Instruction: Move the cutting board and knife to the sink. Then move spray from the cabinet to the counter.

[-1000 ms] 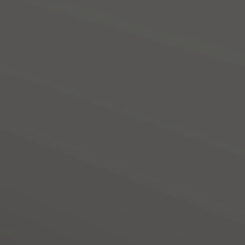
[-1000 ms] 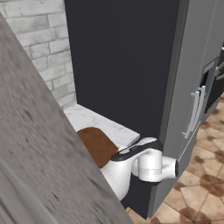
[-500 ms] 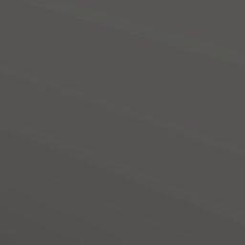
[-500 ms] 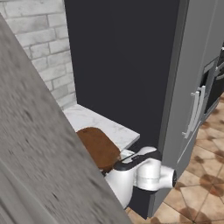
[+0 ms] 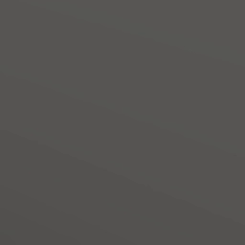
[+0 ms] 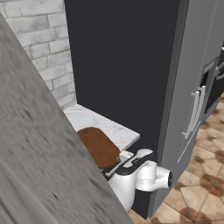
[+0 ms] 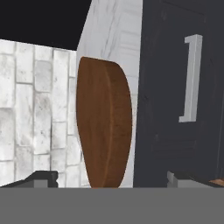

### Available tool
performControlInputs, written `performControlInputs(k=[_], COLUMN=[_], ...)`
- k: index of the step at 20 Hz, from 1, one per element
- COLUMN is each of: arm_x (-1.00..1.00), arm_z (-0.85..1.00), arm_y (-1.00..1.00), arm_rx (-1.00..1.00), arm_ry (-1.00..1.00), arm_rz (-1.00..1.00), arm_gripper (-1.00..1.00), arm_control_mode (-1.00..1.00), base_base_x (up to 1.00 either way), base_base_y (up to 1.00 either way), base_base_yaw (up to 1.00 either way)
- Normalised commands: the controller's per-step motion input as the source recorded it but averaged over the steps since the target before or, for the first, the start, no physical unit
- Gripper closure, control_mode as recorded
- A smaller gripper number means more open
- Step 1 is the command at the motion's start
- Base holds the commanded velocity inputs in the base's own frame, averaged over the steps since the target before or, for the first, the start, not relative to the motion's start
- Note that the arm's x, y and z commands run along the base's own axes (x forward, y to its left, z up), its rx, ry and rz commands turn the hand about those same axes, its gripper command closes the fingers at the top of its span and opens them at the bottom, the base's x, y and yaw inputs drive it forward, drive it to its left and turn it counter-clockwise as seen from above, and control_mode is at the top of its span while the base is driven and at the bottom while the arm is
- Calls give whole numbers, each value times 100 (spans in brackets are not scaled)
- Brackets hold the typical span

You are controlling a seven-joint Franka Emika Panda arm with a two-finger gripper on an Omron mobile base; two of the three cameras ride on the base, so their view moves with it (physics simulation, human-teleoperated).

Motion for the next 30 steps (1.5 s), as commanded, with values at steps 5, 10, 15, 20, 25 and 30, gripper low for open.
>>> performControlInputs(k=[5,10,15,20,25,30], arm_x=[12,7,0,0,0,0], arm_z=[-28,-2,0,2,14,15], arm_y=[1,0,0,0,0,2], arm_rx=[0,0,0,3,12,8], arm_ry=[0,0,0,0,0,0], arm_rz=[0,0,0,0,0,0], arm_gripper=[-100,-100,-100,-100,-100,-100], arm_control_mode=[-100,-100,-100,-100,-100,-100], base_base_x=[0,0,0,0,0,0], base_base_y=[0,0,0,0,0,0], base_base_yaw=[0,0,0,0,0,0])
